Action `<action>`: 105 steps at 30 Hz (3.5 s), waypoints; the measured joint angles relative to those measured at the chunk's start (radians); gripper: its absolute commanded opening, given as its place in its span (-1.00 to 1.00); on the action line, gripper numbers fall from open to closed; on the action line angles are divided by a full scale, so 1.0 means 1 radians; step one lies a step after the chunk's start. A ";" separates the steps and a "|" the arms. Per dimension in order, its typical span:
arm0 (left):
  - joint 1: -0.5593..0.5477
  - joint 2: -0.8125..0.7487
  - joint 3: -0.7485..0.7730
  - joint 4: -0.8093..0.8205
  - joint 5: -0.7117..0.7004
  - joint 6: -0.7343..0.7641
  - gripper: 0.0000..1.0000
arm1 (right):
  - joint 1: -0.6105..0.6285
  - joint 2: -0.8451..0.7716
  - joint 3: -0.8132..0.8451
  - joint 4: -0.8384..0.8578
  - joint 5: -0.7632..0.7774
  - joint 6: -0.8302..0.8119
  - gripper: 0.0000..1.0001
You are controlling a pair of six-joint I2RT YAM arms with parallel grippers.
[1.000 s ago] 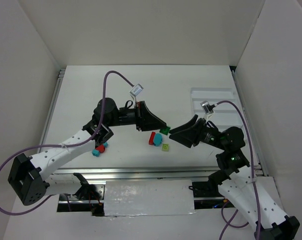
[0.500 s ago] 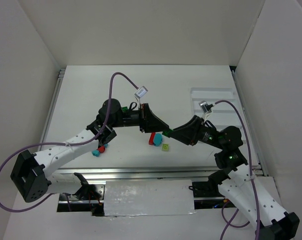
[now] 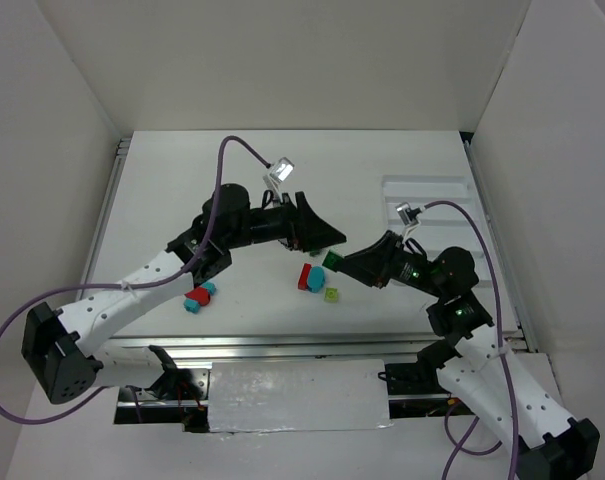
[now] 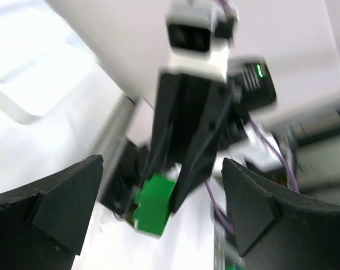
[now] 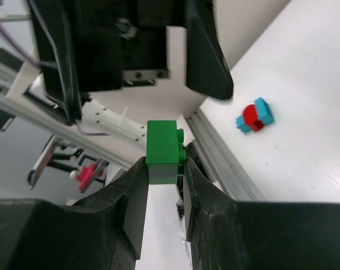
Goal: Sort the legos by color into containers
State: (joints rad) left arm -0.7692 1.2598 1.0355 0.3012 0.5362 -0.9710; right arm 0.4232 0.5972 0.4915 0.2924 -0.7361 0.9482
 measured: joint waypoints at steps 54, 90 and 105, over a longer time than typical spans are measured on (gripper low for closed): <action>0.241 -0.002 0.221 -1.001 -0.850 0.165 0.99 | -0.541 1.548 1.315 -0.898 0.832 -0.121 0.49; 0.444 0.903 0.641 -0.981 -0.808 0.248 0.76 | -0.032 0.465 0.389 -0.740 0.682 -0.321 0.99; 0.451 0.934 0.684 -0.967 -0.791 0.263 -0.59 | -0.016 0.465 0.369 -0.730 0.662 -0.318 0.99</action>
State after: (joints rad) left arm -0.3187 2.1941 1.7199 -0.6655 -0.2546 -0.7078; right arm 0.4072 1.0622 0.8608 -0.4374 -0.0742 0.6300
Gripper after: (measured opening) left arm 0.602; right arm 0.994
